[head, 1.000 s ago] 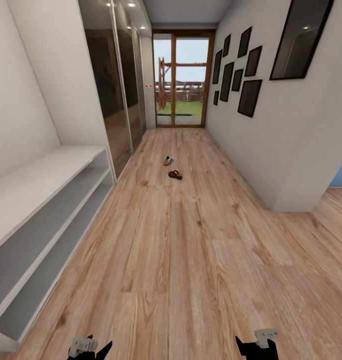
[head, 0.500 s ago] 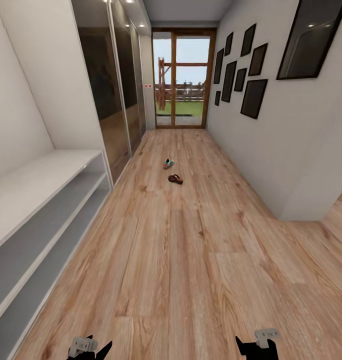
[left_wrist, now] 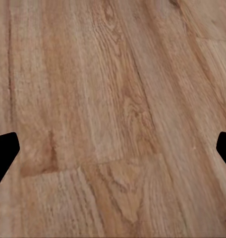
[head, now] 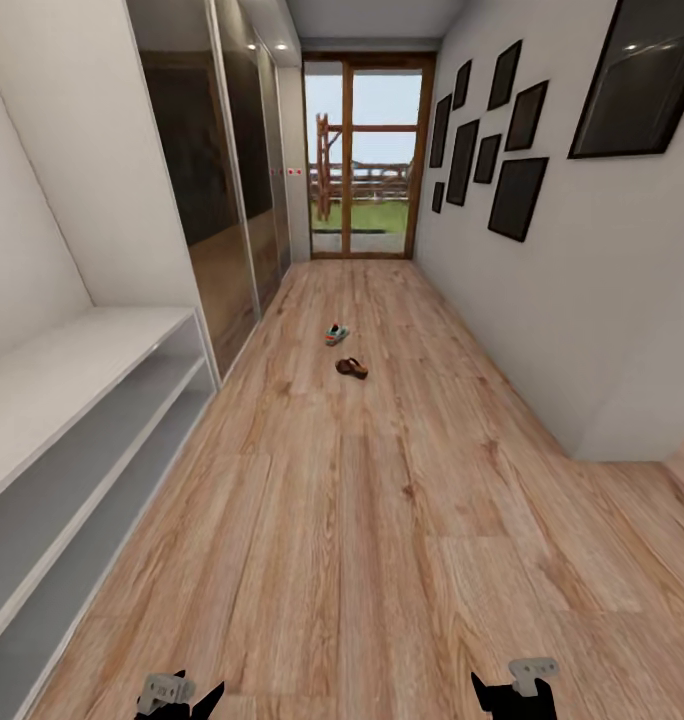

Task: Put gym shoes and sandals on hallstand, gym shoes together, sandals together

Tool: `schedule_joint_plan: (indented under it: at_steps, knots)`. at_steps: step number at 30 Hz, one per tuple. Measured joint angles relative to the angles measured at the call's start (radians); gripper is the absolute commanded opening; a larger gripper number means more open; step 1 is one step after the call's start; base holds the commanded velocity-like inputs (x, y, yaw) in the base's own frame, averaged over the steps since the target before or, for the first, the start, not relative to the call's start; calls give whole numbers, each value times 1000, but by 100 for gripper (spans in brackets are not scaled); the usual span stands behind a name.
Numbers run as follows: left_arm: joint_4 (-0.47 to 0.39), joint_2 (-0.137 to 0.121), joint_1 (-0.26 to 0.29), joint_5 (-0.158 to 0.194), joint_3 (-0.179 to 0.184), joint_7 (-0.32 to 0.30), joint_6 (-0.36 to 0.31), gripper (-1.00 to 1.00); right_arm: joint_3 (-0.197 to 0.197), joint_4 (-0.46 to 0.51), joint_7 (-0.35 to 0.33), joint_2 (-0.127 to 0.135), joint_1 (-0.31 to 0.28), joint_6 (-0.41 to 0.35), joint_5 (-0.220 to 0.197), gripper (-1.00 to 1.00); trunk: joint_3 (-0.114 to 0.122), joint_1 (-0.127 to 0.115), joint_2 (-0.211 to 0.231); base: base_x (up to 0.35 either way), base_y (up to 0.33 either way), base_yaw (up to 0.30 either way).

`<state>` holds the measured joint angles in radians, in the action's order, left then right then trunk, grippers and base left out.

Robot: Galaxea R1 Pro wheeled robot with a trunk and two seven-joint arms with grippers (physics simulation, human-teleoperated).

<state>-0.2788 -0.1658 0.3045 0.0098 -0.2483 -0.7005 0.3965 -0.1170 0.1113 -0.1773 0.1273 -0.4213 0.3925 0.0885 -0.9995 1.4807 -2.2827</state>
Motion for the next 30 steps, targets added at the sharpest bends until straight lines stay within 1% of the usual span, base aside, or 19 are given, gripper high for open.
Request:
schedule_joint_plan:
  at_steps: [30]
  knots:
    - [0, 0, 0, 0, 0, 0, 0, 100, 0, 0, 0, 0, 0, 0, 0, 100, 0, 0, 0, 339, 0, 0]
